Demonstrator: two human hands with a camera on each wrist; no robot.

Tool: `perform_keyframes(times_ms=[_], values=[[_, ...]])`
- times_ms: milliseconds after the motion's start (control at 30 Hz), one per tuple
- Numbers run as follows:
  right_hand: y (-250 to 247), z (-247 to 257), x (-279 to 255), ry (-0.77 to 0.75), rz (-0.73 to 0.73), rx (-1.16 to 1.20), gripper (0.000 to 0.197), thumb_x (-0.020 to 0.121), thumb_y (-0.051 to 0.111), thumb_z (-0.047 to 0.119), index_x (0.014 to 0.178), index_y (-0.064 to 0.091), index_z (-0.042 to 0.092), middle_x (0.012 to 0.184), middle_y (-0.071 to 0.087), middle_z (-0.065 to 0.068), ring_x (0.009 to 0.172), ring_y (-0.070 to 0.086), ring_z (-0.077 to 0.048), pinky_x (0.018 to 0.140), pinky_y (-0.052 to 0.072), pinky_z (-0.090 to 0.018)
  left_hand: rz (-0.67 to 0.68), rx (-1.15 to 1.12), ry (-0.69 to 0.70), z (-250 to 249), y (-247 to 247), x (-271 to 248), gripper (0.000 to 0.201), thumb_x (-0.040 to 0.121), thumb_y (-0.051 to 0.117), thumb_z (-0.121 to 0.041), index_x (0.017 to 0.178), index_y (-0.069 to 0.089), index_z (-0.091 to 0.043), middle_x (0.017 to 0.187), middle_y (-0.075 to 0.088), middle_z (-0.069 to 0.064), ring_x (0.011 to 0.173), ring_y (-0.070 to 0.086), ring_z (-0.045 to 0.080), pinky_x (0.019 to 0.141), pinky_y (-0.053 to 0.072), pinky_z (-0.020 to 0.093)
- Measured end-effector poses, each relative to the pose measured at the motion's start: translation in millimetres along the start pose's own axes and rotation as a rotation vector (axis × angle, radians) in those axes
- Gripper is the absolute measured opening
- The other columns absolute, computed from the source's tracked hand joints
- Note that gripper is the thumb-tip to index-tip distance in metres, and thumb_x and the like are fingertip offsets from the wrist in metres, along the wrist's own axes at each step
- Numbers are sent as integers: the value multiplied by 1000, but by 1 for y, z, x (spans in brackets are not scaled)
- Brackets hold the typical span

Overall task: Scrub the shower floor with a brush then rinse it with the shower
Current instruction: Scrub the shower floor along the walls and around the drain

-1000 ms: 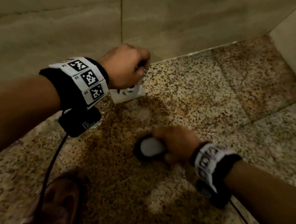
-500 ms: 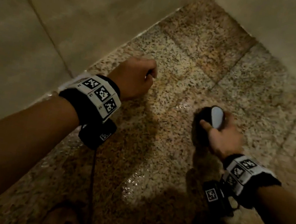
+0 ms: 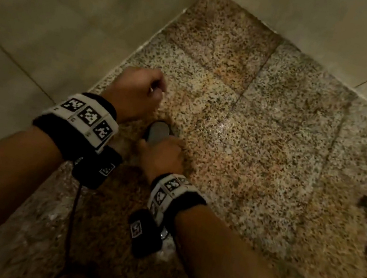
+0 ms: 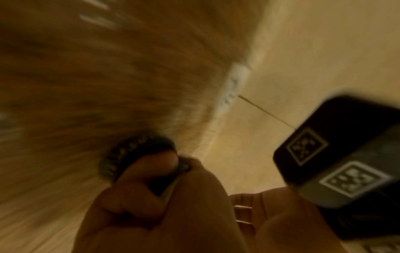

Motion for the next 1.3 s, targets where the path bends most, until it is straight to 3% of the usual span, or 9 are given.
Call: perform_keyframes(times_ms=[133, 333, 500, 600, 800, 933, 1067, 1233, 1300], values=[[-58, -34, 1, 83, -232, 113, 61, 81, 61, 61, 113, 59, 8, 104, 65, -13, 97, 64, -31, 70, 46, -29, -38, 19, -66, 14, -17, -6, 13, 85, 55, -7, 91, 65, -12, 82, 63, 2, 76, 56, 19, 74, 43, 26], [-117, -127, -18, 488, -417, 32, 71, 85, 58, 60, 123, 53, 0, 122, 60, -22, 111, 58, -37, 86, 45, -38, 123, -33, -15, -10, 16, -11, 10, 86, 57, -8, 92, 65, -11, 89, 65, 5, 81, 58, 18, 74, 41, 23], [-25, -39, 11, 184, -260, 71, 67, 83, 62, 55, 122, 49, 3, 114, 63, -15, 102, 63, -32, 85, 53, -40, 151, -26, -80, -12, 31, -9, 10, 87, 58, -12, 95, 64, -14, 94, 66, 6, 87, 60, 22, 78, 45, 29], [-8, 6, 29, 71, -89, 149, 60, 80, 64, 58, 111, 56, 7, 105, 65, -11, 87, 65, -31, 61, 51, -34, 100, -15, -101, -6, 24, -5, 12, 86, 57, -8, 95, 65, -10, 95, 68, 9, 86, 62, 24, 76, 45, 26], [-124, -86, 2, 257, -411, 119, 82, 91, 53, 54, 146, 19, 4, 123, 57, -23, 110, 56, -36, 86, 43, -37, -36, -4, -20, -6, 17, 4, 14, 86, 55, -5, 91, 67, -4, 91, 69, 16, 83, 62, 33, 80, 47, 34], [-147, -135, -3, 399, -431, -24, 85, 94, 50, 51, 152, 7, 6, 132, 51, -28, 121, 50, -44, 96, 42, -44, 22, -81, 5, -22, 32, 4, 14, 86, 55, -5, 93, 67, -3, 94, 67, 15, 88, 61, 32, 80, 47, 34], [-88, -70, 25, 206, -407, 55, 83, 88, 56, 49, 151, 11, 21, 112, 62, -20, 103, 60, -41, 87, 52, -43, 9, -185, -105, -10, 19, 6, 10, 85, 57, -6, 87, 67, -8, 89, 69, 11, 83, 64, 27, 78, 52, 32], [-24, 17, 43, -130, -82, 145, 77, 88, 64, 40, 149, 23, 21, 126, 57, -15, 107, 58, -37, 76, 49, -37, -76, -136, -246, 20, -21, 0, 11, 87, 55, -12, 84, 63, -19, 86, 69, 7, 80, 67, 27, 80, 55, 39], [-40, 7, 41, -132, -214, 244, 67, 86, 66, 42, 142, 35, 22, 115, 62, -10, 98, 62, -31, 71, 49, -33, -87, -140, -267, 28, -29, -2, 11, 89, 54, -13, 84, 62, -19, 89, 70, 8, 78, 67, 27, 73, 55, 35]])
Point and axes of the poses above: each hand's wrist, its own x-axis towards the middle knuckle, its own y-axis out of the palm, z = x × y, the point moved 2 cm from there along x, towards the middle knuckle
